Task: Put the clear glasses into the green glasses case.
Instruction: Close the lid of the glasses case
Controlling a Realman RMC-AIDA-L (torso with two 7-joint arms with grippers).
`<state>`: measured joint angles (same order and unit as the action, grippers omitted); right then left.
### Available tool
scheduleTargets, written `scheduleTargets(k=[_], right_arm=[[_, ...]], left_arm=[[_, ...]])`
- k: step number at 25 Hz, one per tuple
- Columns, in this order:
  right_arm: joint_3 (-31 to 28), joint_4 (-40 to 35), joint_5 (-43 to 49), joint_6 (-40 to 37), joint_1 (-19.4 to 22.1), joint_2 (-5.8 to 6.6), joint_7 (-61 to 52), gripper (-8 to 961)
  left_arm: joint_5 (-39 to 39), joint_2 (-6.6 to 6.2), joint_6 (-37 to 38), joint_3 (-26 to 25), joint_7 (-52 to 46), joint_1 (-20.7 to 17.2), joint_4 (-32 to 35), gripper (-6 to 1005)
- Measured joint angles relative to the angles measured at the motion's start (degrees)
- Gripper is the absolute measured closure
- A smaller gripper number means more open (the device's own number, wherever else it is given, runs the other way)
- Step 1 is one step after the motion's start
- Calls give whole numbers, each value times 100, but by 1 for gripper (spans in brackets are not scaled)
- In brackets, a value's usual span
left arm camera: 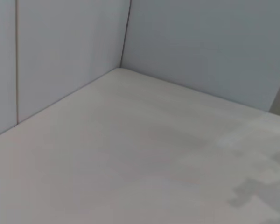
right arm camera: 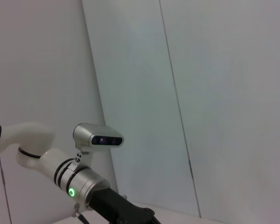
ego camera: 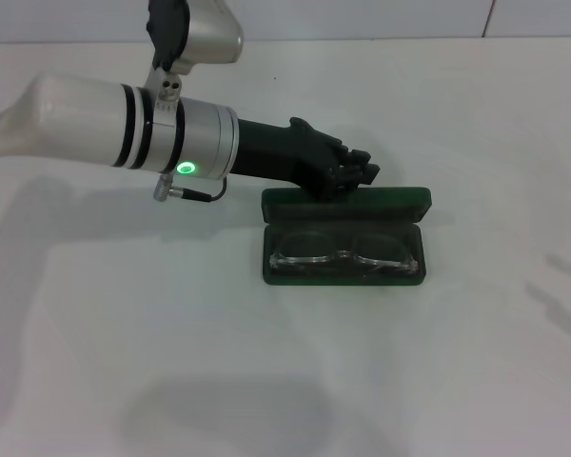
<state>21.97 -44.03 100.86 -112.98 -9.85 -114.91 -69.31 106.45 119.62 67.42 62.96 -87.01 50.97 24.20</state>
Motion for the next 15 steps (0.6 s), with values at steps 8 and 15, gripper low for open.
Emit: scheduleTargets(k=[8, 15], right_arm=[[-1, 40, -1, 45, -24, 6, 15, 464], [3, 118, -5, 105, -100, 4, 68, 460]], left_arm=[[52, -10, -10, 6, -8, -44, -4, 809], [75, -9, -10, 6, -9, -53, -4, 808]])
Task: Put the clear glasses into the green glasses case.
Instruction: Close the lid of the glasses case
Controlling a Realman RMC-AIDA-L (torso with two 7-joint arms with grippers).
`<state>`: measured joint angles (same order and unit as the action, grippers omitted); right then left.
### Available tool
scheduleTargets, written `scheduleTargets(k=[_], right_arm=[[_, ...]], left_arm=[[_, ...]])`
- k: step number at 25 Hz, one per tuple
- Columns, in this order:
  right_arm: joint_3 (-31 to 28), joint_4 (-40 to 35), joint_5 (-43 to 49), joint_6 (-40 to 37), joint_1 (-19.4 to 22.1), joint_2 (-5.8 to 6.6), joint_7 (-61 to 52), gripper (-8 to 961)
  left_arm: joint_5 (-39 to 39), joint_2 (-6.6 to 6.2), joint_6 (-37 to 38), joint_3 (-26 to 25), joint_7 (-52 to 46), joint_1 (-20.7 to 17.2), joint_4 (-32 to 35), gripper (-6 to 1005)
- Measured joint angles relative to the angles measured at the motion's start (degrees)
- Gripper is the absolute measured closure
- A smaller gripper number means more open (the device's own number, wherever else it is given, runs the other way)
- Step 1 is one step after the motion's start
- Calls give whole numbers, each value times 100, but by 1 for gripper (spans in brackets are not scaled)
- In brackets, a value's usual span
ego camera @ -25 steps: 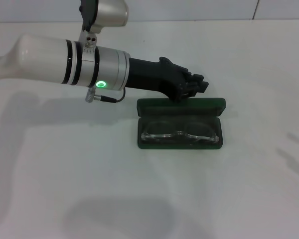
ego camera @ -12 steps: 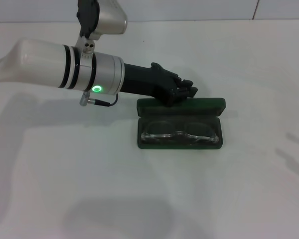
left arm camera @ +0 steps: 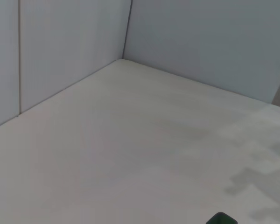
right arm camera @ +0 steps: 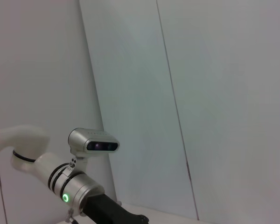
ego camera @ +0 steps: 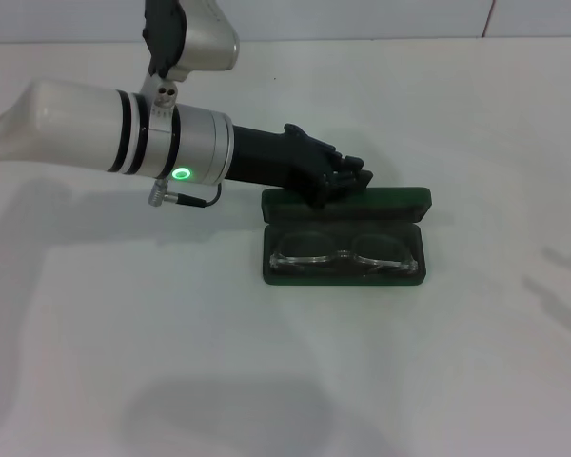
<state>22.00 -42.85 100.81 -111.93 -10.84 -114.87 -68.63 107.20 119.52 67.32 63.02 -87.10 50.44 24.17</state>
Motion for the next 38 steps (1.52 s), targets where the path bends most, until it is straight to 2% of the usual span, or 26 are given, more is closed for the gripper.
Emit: scheduleTargets(k=[17, 32, 38], right_arm=[[15, 146, 12, 152, -43, 9, 99, 449], [15, 227, 18, 153, -49, 9, 104, 439], [10, 226, 18, 154, -77, 9, 105, 436]], left_arm=[[149, 12, 72, -1, -6, -3, -102, 807], [135, 33, 783, 98, 362, -373, -81, 806], [125, 75, 817, 278, 453, -458, -121, 806]])
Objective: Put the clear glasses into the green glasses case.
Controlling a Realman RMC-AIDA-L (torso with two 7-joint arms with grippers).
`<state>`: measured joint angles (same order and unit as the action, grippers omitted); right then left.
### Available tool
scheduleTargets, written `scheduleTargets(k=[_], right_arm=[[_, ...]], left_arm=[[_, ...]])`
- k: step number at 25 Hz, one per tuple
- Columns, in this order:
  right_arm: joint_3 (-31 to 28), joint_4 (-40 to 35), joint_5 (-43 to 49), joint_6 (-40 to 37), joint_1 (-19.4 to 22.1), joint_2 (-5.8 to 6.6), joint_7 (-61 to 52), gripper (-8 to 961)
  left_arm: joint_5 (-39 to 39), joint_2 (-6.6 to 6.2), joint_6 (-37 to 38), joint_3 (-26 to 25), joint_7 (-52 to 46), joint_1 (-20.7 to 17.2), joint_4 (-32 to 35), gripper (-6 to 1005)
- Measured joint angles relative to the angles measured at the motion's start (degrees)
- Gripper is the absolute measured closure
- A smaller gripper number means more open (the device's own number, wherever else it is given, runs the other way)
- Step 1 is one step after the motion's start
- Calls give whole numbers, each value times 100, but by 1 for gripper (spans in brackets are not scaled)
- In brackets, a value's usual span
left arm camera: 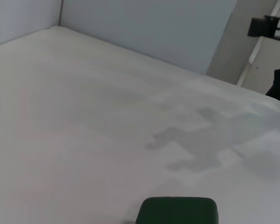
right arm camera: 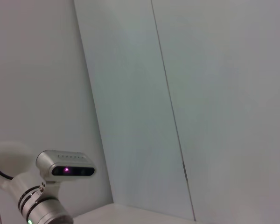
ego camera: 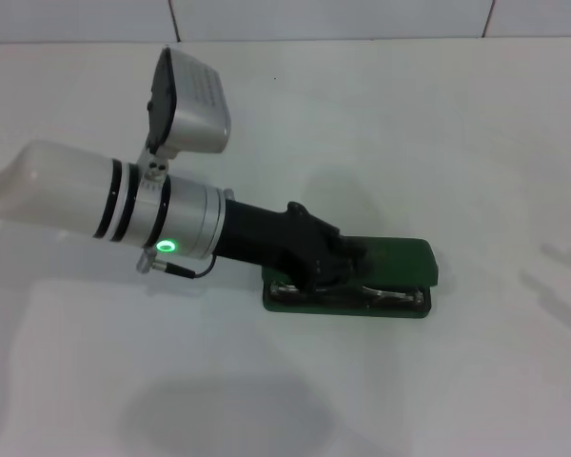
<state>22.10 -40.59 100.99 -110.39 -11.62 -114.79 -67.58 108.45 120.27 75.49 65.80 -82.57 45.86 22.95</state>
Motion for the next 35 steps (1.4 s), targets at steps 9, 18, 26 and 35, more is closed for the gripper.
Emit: scheduleTargets(k=[9, 18, 26, 35], right_arm=[[-30, -1, 0, 0, -27, 0, 0, 430], [21, 15, 0, 117, -57, 25, 0, 424], [328, 520, 123, 439, -385, -31, 217, 419], [677, 1048, 139, 467, -703, -46, 526, 413]], left_arm=[[-580, 1, 19, 427, 351, -231, 31, 805], [-1230, -53, 926, 582, 374, -485, 864, 804], [-1658, -43, 1550, -245, 298, -1137, 1690, 668], [-2987, -138, 1838, -501, 380, -1898, 1456, 614]])
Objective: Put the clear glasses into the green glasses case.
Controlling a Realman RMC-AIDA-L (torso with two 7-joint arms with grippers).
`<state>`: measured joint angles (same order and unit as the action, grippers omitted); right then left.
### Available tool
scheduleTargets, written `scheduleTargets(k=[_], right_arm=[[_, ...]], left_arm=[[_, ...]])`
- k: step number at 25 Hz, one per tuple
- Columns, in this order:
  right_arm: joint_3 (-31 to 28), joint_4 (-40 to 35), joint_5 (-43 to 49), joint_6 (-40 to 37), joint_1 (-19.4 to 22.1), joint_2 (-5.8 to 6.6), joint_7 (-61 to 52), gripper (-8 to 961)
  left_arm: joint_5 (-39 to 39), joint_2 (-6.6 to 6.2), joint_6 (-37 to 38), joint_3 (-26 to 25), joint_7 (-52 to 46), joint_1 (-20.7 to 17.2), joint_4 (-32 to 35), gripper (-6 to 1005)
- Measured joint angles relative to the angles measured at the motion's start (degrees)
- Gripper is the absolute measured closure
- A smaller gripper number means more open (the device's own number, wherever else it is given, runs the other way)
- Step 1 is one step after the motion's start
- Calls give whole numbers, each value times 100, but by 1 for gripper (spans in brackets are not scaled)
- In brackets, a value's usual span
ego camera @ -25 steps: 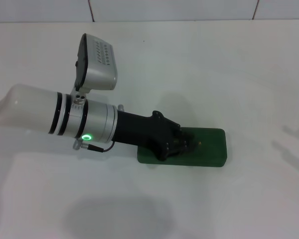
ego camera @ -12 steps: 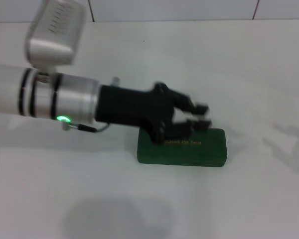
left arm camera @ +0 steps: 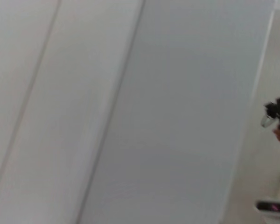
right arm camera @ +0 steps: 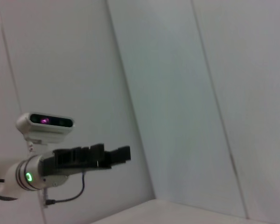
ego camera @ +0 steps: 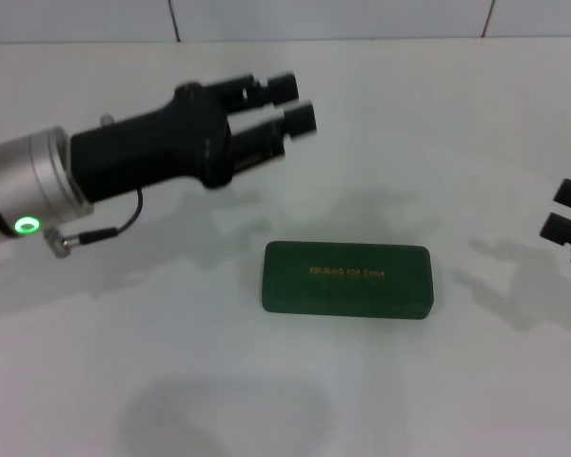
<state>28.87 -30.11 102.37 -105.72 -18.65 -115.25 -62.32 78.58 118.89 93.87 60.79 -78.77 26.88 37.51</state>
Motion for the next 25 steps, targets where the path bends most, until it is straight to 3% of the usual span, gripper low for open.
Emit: scheduleTargets(k=[7, 12, 22, 25], right_arm=[[376, 27, -14, -376, -257, -6, -53, 409], [488, 28, -18, -740, -474, -6, -182, 406], [1040, 66, -56, -919, -921, -65, -389, 342], [1108, 223, -71, -900, -1083, -74, -394, 203]], left_arm=[[534, -221, 914, -6, -205, -16, -39, 443], [1041, -378, 1630, 3, -421, 47, 21, 233], [1254, -502, 1715, -83, -314, 17, 76, 216], [1305, -599, 1704, -154, -276, 19, 96, 216]])
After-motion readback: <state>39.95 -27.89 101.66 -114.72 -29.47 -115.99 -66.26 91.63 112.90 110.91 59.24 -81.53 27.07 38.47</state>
